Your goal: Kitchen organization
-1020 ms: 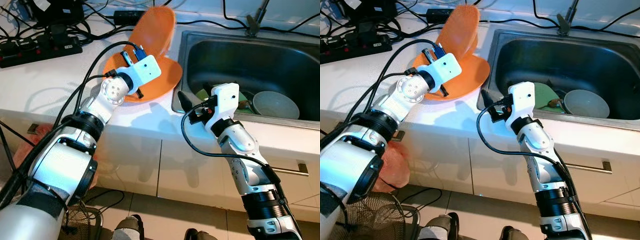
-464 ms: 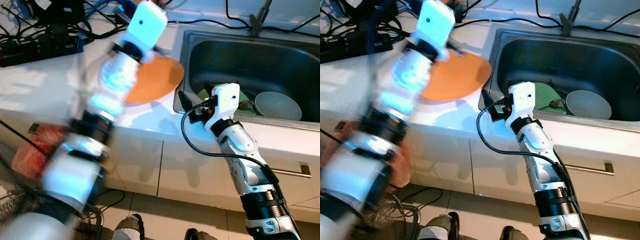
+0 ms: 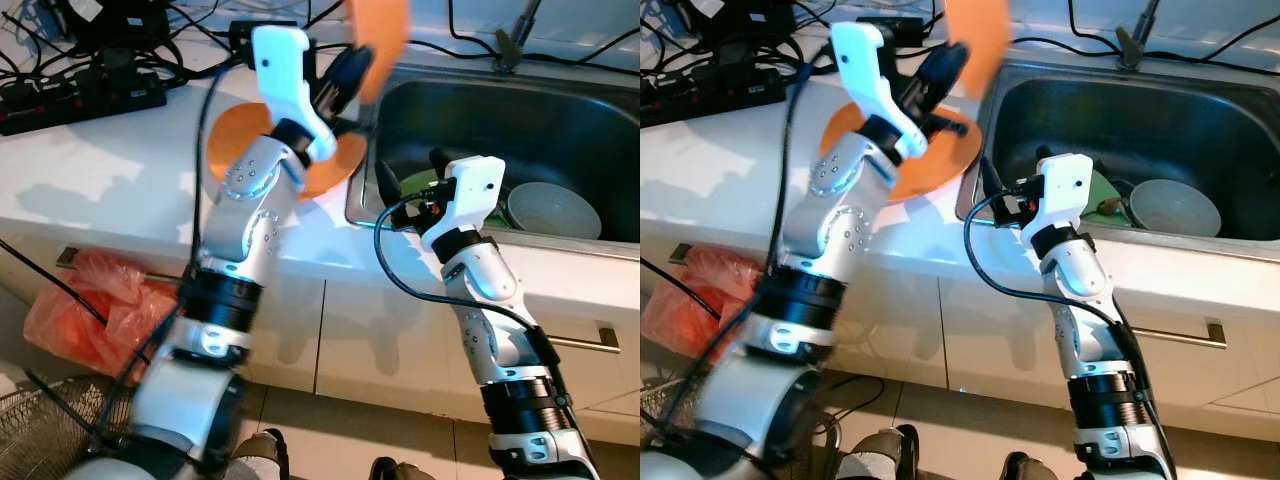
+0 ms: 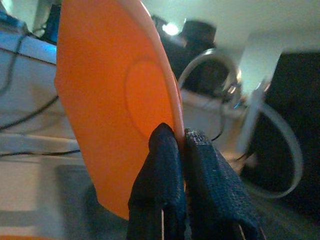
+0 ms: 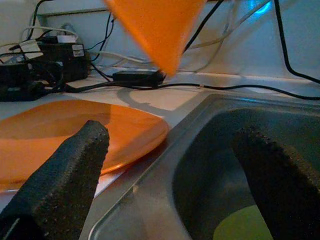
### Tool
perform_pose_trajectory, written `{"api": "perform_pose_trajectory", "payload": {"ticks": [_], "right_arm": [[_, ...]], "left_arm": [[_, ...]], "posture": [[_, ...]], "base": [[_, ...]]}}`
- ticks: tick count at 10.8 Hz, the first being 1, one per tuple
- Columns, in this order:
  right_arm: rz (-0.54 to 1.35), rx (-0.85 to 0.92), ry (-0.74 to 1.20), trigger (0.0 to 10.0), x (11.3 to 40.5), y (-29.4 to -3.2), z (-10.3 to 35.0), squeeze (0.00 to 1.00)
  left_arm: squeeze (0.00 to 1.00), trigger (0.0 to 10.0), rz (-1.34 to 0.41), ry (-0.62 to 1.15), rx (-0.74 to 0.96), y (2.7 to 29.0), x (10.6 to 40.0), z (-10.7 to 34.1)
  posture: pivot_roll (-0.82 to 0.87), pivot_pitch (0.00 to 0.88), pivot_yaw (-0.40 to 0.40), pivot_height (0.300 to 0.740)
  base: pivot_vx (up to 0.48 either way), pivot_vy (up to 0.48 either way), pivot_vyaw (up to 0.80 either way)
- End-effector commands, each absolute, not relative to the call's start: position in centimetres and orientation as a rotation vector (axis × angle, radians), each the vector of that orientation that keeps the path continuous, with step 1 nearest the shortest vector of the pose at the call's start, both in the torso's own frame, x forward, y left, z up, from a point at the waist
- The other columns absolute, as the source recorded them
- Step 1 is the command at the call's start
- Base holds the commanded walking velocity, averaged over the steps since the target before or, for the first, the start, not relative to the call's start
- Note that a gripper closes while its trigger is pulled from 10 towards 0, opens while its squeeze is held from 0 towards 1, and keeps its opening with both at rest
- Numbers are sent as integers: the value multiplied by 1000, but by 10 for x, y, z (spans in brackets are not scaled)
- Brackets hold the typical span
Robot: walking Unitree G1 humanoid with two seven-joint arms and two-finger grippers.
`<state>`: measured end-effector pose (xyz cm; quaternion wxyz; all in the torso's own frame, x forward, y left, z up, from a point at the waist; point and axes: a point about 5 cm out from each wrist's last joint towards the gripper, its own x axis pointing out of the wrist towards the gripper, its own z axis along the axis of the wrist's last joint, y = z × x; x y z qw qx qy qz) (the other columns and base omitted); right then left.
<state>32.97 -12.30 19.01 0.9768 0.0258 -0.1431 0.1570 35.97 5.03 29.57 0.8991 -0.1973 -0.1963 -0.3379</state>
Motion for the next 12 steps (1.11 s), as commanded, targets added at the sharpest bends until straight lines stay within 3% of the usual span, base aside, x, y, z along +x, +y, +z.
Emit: {"api": "perform_pose_trajectory", "payload": {"ticks": [1, 3, 6, 12], "right_arm": [[301, 51, -312, 10000, 331, -124, 195, 0], [253, 50, -340, 10000, 332, -129, 199, 0], [181, 84, -421, 10000, 332, -131, 210, 0], [173, 103, -493, 10000, 330, -125, 217, 0]], "left_arm": [[0, 10000, -759, -437, -512, 54, 354, 310], [0, 10000, -820, -402, -756, 56, 345, 320], [0, 10000, -803, -285, -938, 57, 345, 299], [0, 10000, -818, -169, -1038, 46, 339, 283]], "posture": [[178, 109, 35, 740], [168, 116, 34, 740], [166, 122, 32, 740], [165, 129, 30, 740]], "base": [[0, 0, 0], [0, 0, 0], [0, 0, 0], [0, 0, 0]]}}
